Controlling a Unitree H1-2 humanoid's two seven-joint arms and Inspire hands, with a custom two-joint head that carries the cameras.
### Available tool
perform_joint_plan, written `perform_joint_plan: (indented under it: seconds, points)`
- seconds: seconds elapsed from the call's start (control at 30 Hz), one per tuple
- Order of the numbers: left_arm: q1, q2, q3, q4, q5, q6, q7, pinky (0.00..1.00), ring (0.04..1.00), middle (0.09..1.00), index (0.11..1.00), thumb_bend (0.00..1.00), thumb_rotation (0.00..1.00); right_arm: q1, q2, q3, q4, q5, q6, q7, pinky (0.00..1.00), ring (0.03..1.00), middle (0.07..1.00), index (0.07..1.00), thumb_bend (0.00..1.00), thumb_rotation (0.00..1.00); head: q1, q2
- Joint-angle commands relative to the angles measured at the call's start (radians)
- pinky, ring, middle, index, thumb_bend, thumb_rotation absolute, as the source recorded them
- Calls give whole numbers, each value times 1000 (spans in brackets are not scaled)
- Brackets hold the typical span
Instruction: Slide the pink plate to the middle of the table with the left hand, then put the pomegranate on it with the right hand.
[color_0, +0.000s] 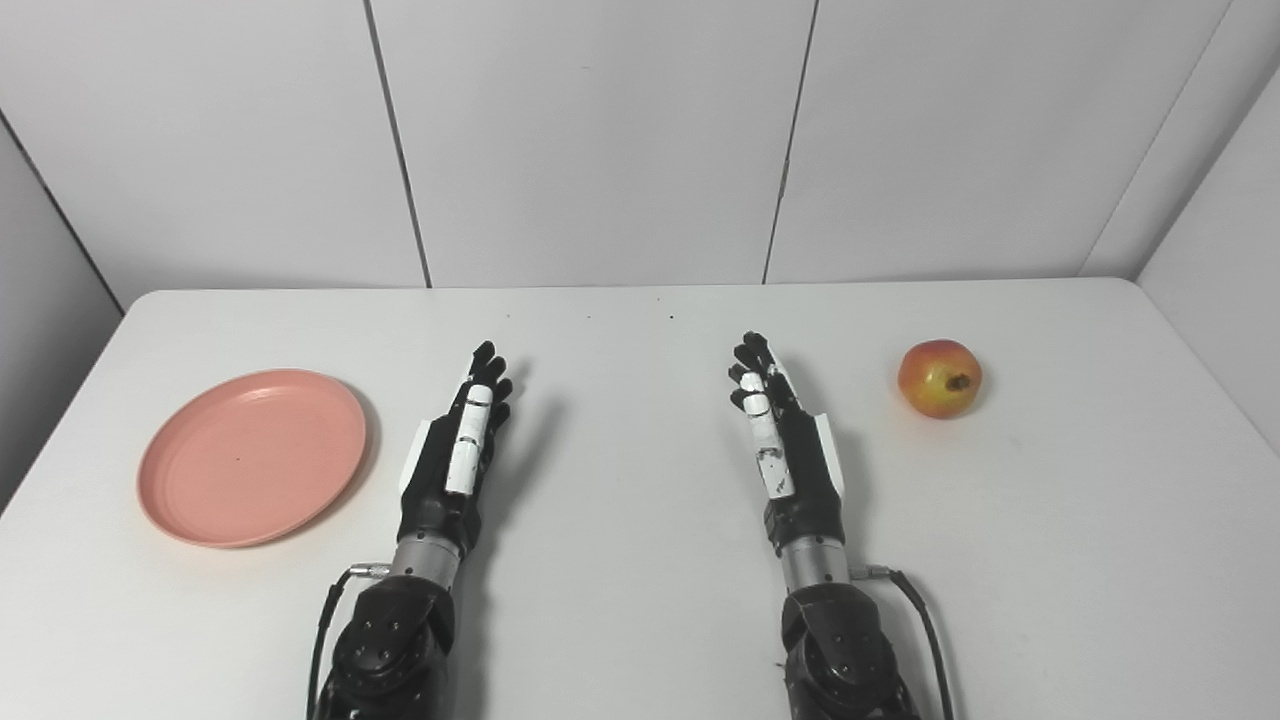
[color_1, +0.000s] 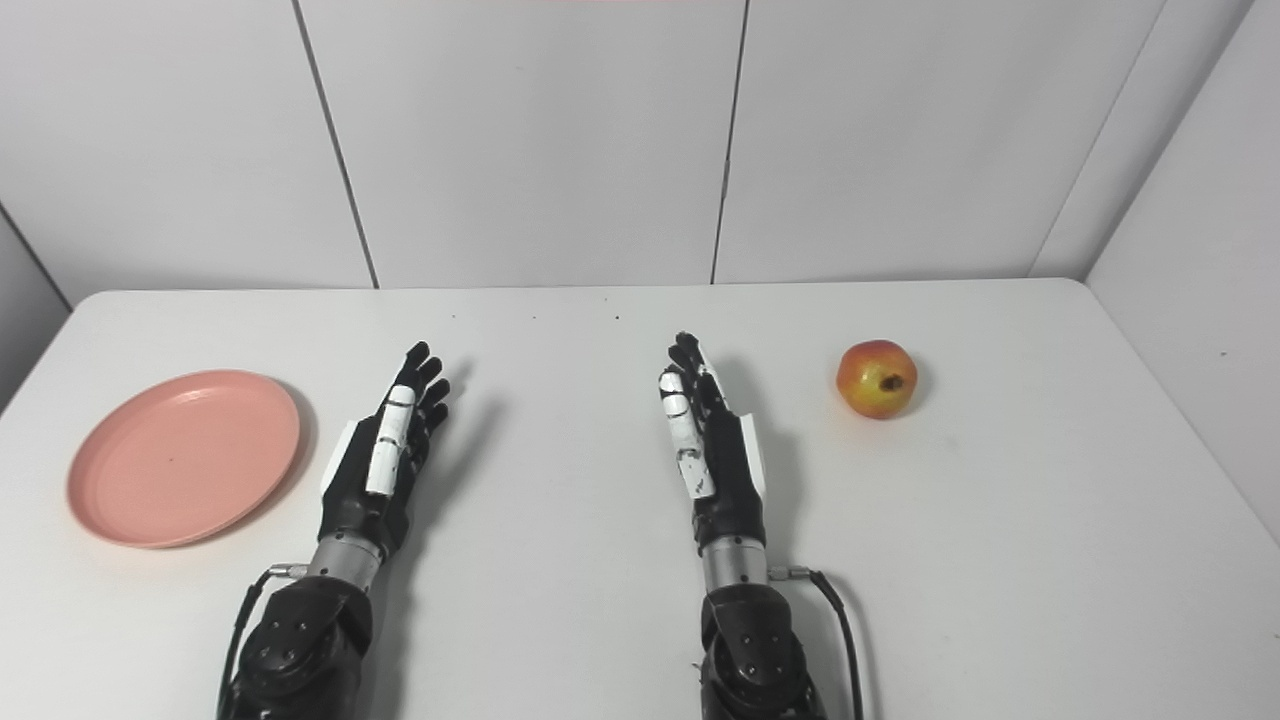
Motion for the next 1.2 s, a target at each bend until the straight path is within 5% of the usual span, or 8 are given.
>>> perform_joint_plan:
  seconds: [0.0, 0.4, 0.7, 1.17]
  points:
    - [-22, 0, -4, -18, 8, 0, -4, 993, 975, 988, 959, 441, 990, 5, 5, 3, -14, 2, 4, 4, 908, 907, 919, 919, 642, 936, 10, -2]
    - [-14, -30, -40, -3, 53, -18, 14, 986, 974, 981, 959, 433, 1000, 21, -28, -18, -3, 55, -39, 32, 908, 907, 922, 924, 574, 923, 204, -63]
    - [-22, -79, -57, 74, 71, -106, 48, 995, 985, 980, 956, 405, 1000, 30, -68, -44, 23, 128, -75, 72, 899, 894, 912, 913, 574, 878, 347, -126]
    - [-42, -106, -60, 178, 78, -185, 56, 1000, 1000, 996, 979, 441, 1000, 26, -108, -57, 77, 170, -126, 112, 946, 913, 926, 921, 629, 862, 432, -192]
